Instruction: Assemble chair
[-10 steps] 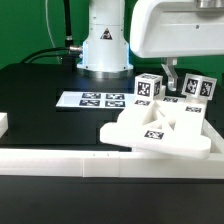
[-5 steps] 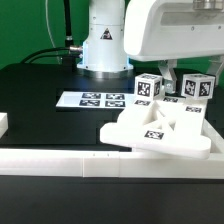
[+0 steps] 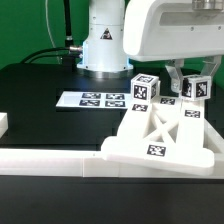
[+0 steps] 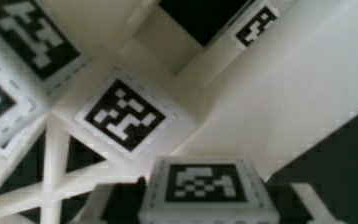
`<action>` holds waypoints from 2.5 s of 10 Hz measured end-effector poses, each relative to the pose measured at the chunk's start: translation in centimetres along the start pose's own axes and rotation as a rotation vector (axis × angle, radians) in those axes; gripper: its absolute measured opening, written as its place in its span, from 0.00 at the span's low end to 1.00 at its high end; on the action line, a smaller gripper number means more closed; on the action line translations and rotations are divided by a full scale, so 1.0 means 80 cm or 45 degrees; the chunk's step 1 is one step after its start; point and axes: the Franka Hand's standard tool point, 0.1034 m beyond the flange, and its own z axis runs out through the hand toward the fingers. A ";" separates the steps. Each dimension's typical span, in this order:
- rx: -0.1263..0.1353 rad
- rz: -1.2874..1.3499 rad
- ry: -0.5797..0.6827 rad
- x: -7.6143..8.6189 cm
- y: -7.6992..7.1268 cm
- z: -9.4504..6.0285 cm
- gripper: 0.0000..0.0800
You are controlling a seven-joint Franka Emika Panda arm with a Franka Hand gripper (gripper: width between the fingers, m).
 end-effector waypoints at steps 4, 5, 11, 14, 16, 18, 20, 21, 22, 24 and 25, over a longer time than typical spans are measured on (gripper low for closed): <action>0.034 0.550 0.043 0.002 0.002 0.000 0.35; 0.033 0.639 0.056 0.003 0.002 0.001 0.35; 0.059 1.156 0.056 0.005 0.000 0.001 0.35; 0.123 1.581 0.032 0.004 -0.008 0.002 0.35; 0.160 1.853 0.018 0.001 -0.019 0.010 0.35; 0.161 2.063 -0.007 0.002 -0.028 0.012 0.35; 0.168 2.144 -0.022 0.002 -0.027 0.012 0.34; 0.172 2.220 -0.028 0.002 -0.028 0.012 0.34; 0.172 2.238 -0.030 0.002 -0.029 0.012 0.46; 0.165 2.110 -0.026 0.002 -0.027 0.011 0.70; 0.163 2.097 -0.039 0.002 -0.028 0.009 0.78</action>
Offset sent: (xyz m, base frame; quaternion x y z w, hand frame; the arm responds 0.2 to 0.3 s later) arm -0.0075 0.0005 -0.0078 0.0097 0.0334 0.2734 0.9613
